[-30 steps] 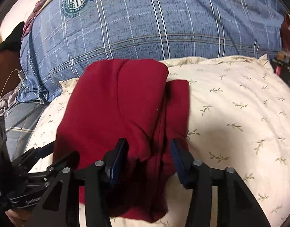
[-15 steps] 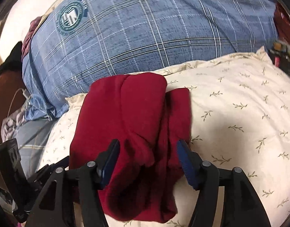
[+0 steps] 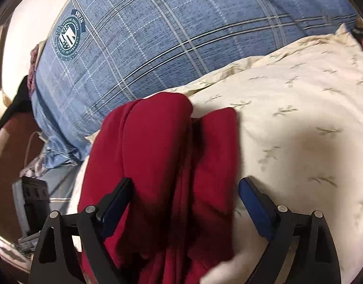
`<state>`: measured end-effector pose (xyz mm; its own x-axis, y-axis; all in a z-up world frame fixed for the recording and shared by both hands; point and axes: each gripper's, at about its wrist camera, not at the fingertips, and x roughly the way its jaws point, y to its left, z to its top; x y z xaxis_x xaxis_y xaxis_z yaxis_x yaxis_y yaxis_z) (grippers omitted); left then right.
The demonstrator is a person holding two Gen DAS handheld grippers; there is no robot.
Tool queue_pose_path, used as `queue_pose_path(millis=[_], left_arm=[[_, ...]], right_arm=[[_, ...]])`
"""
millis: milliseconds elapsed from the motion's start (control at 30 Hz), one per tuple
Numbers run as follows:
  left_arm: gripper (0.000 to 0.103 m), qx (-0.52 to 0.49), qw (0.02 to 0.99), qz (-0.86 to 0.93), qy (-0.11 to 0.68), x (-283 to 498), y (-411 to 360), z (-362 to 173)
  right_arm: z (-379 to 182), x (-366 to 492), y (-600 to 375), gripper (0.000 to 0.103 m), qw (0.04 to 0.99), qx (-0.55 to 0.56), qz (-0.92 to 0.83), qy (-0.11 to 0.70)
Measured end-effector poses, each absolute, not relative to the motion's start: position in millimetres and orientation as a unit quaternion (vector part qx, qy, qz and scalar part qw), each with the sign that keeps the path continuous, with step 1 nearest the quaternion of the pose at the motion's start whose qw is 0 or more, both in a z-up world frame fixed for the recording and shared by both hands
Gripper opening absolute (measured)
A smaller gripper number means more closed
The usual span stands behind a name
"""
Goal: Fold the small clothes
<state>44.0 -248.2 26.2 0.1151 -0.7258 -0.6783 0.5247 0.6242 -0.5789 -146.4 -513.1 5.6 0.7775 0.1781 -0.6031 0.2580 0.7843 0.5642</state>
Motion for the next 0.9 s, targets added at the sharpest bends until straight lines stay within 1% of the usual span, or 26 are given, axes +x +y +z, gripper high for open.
queue_pose_path(millis=[100, 133, 167, 200, 267, 300, 333, 367, 400, 433, 600, 700, 733, 767, 833, 900], left_arm=[[0.091, -0.078, 0.740, -0.429, 0.511, 47, -257, 24], [0.091, -0.074, 0.740, -0.431, 0.512, 46, -262, 23], [0.090, -0.071, 0.738, -0.432, 0.513, 47, -264, 23], [0.090, -0.065, 0.739, -0.432, 0.514, 47, -267, 23], [0.081, -0.051, 0.745, -0.428, 0.509, 46, -271, 25], [0.077, -0.049, 0.748, -0.427, 0.506, 45, -271, 28], [0.069, -0.048, 0.751, -0.427, 0.501, 42, -270, 33], [0.062, -0.047, 0.753, -0.429, 0.497, 38, -267, 39], [0.059, -0.048, 0.753, -0.430, 0.495, 33, -264, 44], [0.058, -0.049, 0.753, -0.432, 0.493, 28, -259, 50], [0.057, -0.041, 0.758, -0.440, 0.480, -7, -226, 81], [0.057, -0.039, 0.767, -0.424, 0.480, -25, -195, 89], [0.058, -0.040, 0.768, -0.414, 0.487, -29, -185, 86], [0.058, -0.039, 0.767, -0.406, 0.494, -33, -179, 85], [0.060, -0.033, 0.766, -0.384, 0.515, -40, -170, 71], [0.066, -0.041, 0.769, -0.363, 0.525, -43, -161, 59]], right_arm=[[6, -137, -508, 0.093, 0.885, 0.320, -0.012, 0.338], [7, -134, -506, 0.090, 0.886, 0.313, -0.009, 0.341], [7, -132, -503, 0.086, 0.887, 0.308, -0.003, 0.343], [8, -132, -500, 0.073, 0.887, 0.305, 0.002, 0.346], [14, -135, -493, 0.064, 0.893, 0.292, -0.009, 0.342], [18, -137, -490, 0.058, 0.896, 0.283, -0.014, 0.341], [23, -139, -486, 0.053, 0.898, 0.279, -0.016, 0.341], [29, -143, -482, 0.050, 0.898, 0.281, -0.010, 0.338], [36, -147, -479, 0.046, 0.897, 0.288, 0.002, 0.335], [40, -149, -476, 0.045, 0.896, 0.293, 0.009, 0.333], [68, -172, -437, 0.043, 0.896, 0.286, 0.053, 0.336], [63, -181, -415, 0.044, 0.887, 0.295, 0.078, 0.345], [60, -182, -411, 0.046, 0.885, 0.296, 0.083, 0.350], [53, -181, -405, 0.047, 0.880, 0.295, 0.084, 0.361], [38, -180, -400, 0.055, 0.877, 0.281, 0.054, 0.386], [33, -186, -396, 0.058, 0.886, 0.242, 0.017, 0.396]])
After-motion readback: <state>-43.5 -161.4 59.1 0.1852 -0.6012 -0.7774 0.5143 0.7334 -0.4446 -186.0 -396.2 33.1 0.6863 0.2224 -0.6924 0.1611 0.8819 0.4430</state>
